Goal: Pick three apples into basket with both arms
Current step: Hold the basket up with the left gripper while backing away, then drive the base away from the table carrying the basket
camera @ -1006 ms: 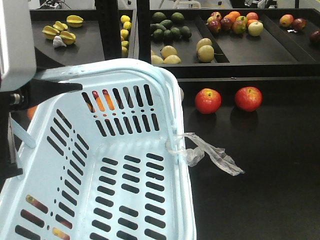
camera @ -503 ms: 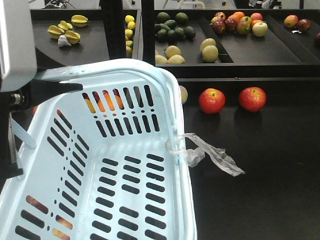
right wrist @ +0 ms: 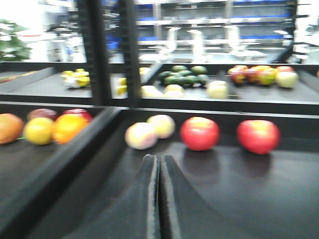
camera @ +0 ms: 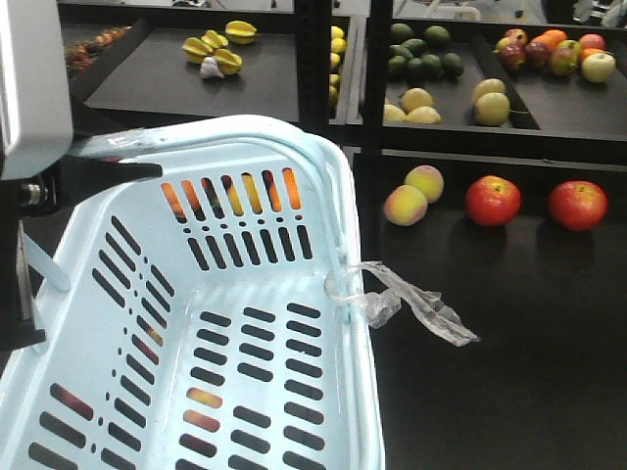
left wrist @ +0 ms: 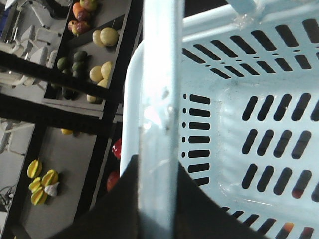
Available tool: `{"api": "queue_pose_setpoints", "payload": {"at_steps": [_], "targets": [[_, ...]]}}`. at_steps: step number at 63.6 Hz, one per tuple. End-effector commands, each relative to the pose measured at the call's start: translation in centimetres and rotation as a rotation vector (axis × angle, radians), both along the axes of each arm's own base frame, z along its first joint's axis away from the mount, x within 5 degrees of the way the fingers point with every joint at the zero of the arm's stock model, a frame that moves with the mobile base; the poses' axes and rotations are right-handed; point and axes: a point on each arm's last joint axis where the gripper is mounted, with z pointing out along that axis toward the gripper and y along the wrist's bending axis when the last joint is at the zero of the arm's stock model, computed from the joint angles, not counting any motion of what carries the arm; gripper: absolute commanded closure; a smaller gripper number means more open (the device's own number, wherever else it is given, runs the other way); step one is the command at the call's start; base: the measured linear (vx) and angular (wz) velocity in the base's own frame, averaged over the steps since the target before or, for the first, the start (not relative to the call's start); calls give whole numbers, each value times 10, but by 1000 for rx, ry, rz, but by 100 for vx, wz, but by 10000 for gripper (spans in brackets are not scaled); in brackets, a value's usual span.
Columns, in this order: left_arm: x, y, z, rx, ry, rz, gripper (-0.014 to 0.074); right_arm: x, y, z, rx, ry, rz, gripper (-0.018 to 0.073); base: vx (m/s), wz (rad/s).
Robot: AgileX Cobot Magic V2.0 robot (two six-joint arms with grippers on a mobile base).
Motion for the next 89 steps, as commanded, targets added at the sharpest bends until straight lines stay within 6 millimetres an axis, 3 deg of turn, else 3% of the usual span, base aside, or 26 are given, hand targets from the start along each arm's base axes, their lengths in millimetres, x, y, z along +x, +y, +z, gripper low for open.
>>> {"api": "queue_pose_setpoints", "payload": {"at_steps": [1,89], "targets": [[-4,2,20,-100,-91,-11,604,0,0,3,-11,-75,0,568,-9,47],[-4,2,20,-100,-91,-11,604,0,0,3,-12,-74,0,568,-12,58]]}}
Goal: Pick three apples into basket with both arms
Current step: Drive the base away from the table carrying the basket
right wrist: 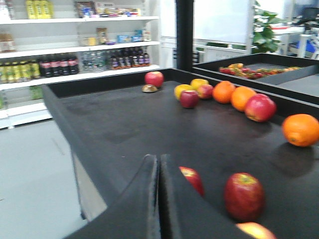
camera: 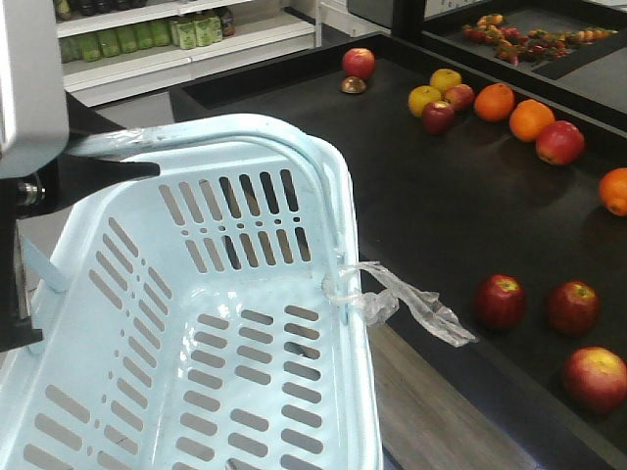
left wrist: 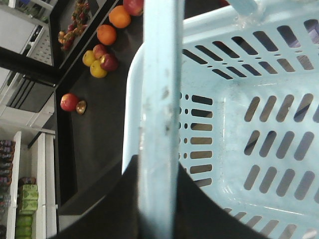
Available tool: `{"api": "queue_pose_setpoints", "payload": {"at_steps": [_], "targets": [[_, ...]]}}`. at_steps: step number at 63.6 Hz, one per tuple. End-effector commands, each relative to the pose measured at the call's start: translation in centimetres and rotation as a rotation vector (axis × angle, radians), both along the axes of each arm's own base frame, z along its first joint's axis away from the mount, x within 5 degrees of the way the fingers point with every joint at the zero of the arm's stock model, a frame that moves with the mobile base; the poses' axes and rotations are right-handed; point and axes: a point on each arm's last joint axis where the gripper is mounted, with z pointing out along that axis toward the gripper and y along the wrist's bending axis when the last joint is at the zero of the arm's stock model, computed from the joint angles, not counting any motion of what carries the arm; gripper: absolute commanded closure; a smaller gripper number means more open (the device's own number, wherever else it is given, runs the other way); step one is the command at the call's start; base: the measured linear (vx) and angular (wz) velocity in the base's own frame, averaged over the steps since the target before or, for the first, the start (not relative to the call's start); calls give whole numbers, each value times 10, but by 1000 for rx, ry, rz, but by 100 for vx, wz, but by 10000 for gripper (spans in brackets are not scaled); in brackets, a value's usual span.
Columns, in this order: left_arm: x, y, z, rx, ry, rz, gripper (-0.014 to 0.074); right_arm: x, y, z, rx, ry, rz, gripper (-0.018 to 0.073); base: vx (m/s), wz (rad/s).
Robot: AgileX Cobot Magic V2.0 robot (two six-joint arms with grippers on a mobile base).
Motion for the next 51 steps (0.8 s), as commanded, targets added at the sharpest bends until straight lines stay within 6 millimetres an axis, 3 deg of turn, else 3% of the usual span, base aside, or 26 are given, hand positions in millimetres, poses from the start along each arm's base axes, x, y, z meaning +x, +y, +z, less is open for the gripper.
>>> {"api": "queue_pose_setpoints", "payload": {"at_steps": [1,51], "targets": [[-4,2,20,-101,-91,-11,604,0,0,3,-12,-74,0,568,-8,43],[-4,2,20,-101,-91,-11,603,0,0,3,-11,-75,0,568,-1,45]]}}
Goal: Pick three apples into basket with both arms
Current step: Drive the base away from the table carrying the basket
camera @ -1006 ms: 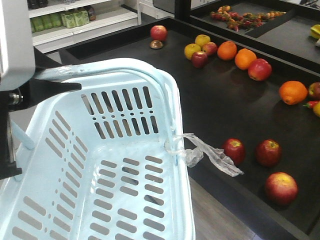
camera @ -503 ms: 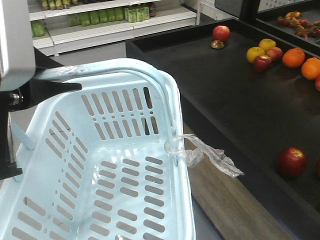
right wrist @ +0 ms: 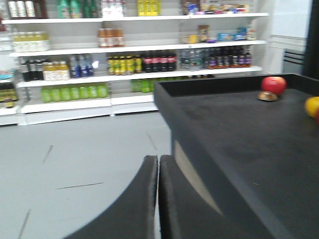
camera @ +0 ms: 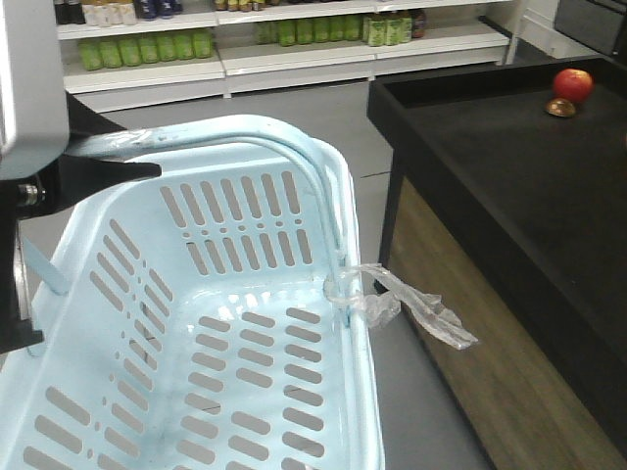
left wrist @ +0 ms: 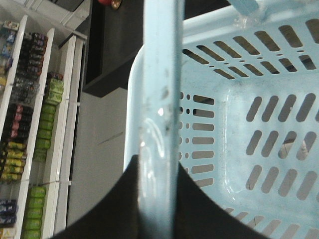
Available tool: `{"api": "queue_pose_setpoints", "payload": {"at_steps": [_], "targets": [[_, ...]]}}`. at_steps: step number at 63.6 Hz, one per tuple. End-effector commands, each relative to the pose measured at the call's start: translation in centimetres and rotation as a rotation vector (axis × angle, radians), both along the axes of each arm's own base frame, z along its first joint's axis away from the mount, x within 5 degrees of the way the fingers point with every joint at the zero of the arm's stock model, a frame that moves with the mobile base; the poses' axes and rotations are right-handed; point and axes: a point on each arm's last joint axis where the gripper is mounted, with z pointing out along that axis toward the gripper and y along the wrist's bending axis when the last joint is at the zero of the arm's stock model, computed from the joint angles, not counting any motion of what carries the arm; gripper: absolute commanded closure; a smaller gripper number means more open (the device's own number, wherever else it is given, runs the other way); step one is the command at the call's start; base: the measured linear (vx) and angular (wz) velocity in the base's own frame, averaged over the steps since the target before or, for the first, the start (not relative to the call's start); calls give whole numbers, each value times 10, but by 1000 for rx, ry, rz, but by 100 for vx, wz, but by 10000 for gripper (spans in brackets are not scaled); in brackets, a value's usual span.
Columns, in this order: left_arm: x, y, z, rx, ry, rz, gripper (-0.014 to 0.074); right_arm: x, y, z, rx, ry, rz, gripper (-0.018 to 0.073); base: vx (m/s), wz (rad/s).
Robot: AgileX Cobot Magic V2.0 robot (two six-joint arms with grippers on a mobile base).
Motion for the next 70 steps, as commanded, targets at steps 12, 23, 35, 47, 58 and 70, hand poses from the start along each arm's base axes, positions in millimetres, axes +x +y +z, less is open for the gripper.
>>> {"api": "queue_pose_setpoints", "payload": {"at_steps": [12,23,35,47,58,70], "targets": [[-4,2,20,-102,-90,-11,603,0,0,3,-11,-75,0,568,9,50],[-4,2,20,-102,-90,-11,603,0,0,3,-11,-75,0,568,11,42],[-4,2,20,-102,-90,-11,603,0,0,3,-11,-75,0,568,12,35],[-4,2,20,-102,-90,-11,603,0,0,3,-11,-75,0,568,13,24],[-4,2,20,-102,-90,-11,603,0,0,3,-11,-75,0,568,14,12],[-4,2,20,-102,-90,-11,603,0,0,3,-11,-75,0,568,15,3]]}}
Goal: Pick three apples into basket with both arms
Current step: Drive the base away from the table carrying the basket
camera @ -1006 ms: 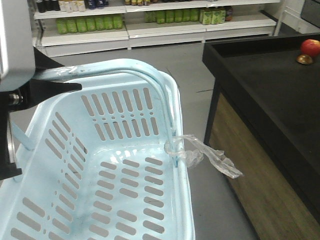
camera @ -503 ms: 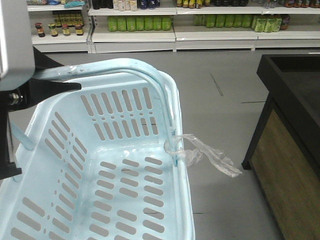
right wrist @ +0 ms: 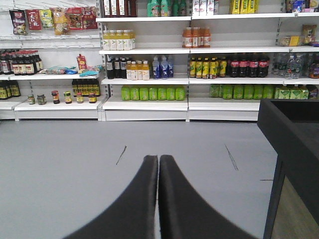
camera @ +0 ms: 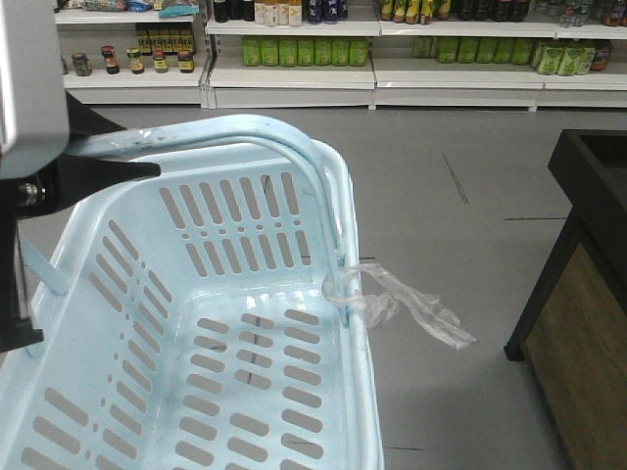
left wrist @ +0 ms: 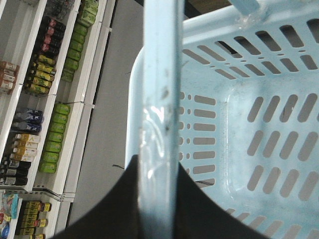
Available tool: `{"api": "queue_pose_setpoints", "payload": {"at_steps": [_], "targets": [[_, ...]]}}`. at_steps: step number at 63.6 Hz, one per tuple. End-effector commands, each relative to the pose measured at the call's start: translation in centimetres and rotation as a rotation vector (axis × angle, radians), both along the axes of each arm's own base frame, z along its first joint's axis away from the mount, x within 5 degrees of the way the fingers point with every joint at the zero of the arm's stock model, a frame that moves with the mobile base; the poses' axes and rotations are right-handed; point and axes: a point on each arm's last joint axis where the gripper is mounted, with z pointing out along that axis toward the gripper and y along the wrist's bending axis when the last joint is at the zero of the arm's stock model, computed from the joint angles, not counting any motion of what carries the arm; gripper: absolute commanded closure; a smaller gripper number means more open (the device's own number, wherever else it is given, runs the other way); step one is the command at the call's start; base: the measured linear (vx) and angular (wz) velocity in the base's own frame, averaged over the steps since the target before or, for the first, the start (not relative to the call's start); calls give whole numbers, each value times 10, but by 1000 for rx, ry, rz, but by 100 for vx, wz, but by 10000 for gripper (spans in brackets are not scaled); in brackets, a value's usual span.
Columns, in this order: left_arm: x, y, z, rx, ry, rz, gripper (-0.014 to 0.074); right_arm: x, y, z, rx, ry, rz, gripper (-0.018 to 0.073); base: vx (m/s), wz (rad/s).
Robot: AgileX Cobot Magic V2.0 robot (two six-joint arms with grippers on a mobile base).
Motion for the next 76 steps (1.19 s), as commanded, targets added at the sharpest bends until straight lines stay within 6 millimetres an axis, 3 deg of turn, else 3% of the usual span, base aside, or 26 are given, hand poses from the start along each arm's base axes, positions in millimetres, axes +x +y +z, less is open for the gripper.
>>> {"api": "queue_pose_setpoints", "payload": {"at_steps": [1,76], "targets": [[-4,2,20,-102,-90,-11,603,0,0,3,-11,-75,0,568,16,1],[-4,2,20,-102,-90,-11,603,0,0,3,-11,-75,0,568,19,0]]}}
